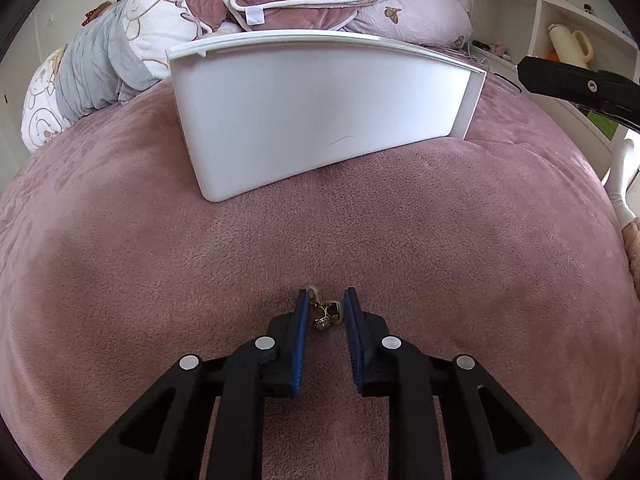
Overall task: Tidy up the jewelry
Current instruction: 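Carry both charms up and over the white box with both tools, then open both tools to drop the charms into the white box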
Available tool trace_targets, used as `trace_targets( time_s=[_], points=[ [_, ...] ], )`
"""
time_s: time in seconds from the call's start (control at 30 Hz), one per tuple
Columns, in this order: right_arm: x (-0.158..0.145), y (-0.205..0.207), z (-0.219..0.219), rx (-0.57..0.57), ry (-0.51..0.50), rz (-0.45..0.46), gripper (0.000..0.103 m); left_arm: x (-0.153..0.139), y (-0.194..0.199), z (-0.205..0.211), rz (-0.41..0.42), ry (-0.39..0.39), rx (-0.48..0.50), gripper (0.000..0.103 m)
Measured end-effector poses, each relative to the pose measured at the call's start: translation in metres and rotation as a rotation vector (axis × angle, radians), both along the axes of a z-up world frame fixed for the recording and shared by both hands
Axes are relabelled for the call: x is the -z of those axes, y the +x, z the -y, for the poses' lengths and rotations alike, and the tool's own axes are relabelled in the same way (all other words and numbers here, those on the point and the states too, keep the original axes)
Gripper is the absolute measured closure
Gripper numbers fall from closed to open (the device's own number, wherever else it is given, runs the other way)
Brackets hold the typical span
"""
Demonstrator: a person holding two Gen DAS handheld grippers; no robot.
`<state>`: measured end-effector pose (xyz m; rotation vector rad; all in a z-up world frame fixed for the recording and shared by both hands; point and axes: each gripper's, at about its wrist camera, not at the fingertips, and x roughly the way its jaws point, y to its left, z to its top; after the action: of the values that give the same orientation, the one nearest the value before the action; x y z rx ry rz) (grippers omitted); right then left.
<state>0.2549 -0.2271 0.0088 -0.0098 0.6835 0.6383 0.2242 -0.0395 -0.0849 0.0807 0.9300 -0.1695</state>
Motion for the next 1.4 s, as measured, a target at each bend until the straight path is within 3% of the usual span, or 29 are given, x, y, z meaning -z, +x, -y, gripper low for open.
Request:
trace_targets(
  time_s=[0.2, 0.43, 0.73, 1.13, 1.4],
  points=[
    [0.000, 0.000, -0.004, -0.020, 0.013, 0.003, 0.082, -0.008, -0.005, -0.015, 0.012, -0.081, -0.023, 0.083],
    [0.001, 0.000, -0.009, -0.038, 0.011, 0.005, 0.082, -0.029, -0.019, -0.015, 0.072, -0.078, -0.006, 0.083],
    [0.003, -0.001, -0.015, -0.058, 0.001, -0.003, 0.082, -0.084, -0.029, -0.010, 0.197, -0.085, 0.044, 0.083],
    [-0.036, 0.012, -0.013, -0.040, 0.019, 0.035, 0.082, -0.141, -0.002, -0.009, 0.278, -0.105, 0.045, 0.083],
    [-0.069, 0.044, -0.015, -0.019, 0.022, 0.072, 0.082, -0.164, 0.046, -0.010, 0.269, -0.086, 0.007, 0.083]
  ],
)
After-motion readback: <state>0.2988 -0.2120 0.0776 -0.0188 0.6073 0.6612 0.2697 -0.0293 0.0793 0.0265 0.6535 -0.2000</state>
